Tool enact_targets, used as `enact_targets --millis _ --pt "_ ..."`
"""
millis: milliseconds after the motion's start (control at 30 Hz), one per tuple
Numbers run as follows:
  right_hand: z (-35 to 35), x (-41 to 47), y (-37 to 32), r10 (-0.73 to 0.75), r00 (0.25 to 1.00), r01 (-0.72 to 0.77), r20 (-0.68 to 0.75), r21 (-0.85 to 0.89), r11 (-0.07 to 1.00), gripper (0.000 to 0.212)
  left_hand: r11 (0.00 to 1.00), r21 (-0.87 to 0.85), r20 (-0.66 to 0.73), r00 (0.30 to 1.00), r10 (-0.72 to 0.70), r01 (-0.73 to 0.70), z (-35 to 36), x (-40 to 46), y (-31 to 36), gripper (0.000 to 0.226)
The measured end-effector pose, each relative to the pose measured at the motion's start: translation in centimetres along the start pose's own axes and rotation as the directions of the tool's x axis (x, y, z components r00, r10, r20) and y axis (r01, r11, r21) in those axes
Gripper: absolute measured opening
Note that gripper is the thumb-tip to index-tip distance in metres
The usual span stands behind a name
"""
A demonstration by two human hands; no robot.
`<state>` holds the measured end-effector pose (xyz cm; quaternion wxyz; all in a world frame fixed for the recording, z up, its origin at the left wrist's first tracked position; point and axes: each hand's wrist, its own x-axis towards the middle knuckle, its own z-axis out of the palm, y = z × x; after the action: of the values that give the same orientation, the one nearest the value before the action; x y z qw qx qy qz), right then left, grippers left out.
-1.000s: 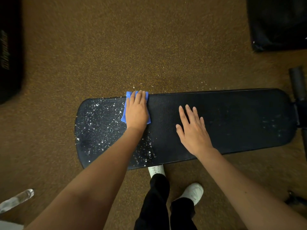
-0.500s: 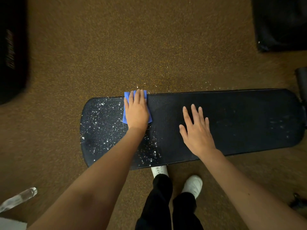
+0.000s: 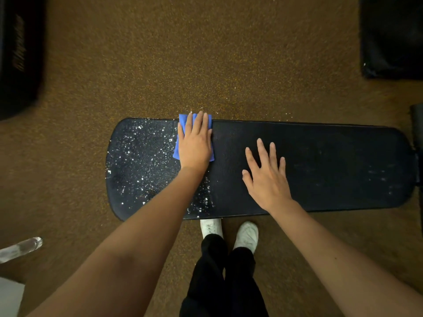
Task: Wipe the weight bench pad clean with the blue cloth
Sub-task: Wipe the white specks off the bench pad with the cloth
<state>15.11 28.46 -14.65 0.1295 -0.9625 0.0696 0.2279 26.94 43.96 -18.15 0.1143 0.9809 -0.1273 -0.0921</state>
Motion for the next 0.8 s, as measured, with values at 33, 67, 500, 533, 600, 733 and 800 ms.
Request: enact_targets --millis 33,67,500,533,600,733,800 --pt "-0.1 0.0 0.2 -0.005 1.0 0.005 0.008 -0.004 1.0 0.059 1.0 -0.002 -0.006 1.0 -0.014 0.014 0.2 -0.7 0.6 0.052" --pt "-0.3 0.0 0.3 -0.009 1.0 0.009 0.016 -0.012 1.0 0.058 1.0 -0.008 0.005 1.0 0.009 -0.008 0.4 -1.5 1.3 0.051" --pt "-1.0 0.1 2.1 -0.11 0.994 0.11 0.024 -0.022 0.994 0.057 0.97 -0.089 -0.047 0.972 -0.23 0.226 1.2 -1.3 3.5 0.046" --pt "-1.0 0.1 2.1 -0.11 0.994 0.11 0.022 -0.021 0.994 0.058 0.983 -0.068 -0.034 0.985 -0.172 0.169 1.4 -2.3 4.0 0.047" --pt "-0.9 0.1 1.9 -0.095 0.995 0.096 0.031 -0.029 0.995 0.059 0.999 0.002 0.029 0.998 0.047 -0.047 2.0 -4.7 5.0 0.049" --pt "-0.9 0.3 1.6 -0.078 0.996 0.08 0.04 -0.042 0.996 0.061 0.973 0.075 0.09 0.973 0.212 -0.219 2.0 -5.1 4.1 0.052" --pt "-0.9 0.2 1.9 -0.1 0.994 0.101 0.034 -0.036 0.994 0.06 0.993 0.056 0.046 0.994 0.097 -0.1 1.6 -4.0 3.8 0.05"
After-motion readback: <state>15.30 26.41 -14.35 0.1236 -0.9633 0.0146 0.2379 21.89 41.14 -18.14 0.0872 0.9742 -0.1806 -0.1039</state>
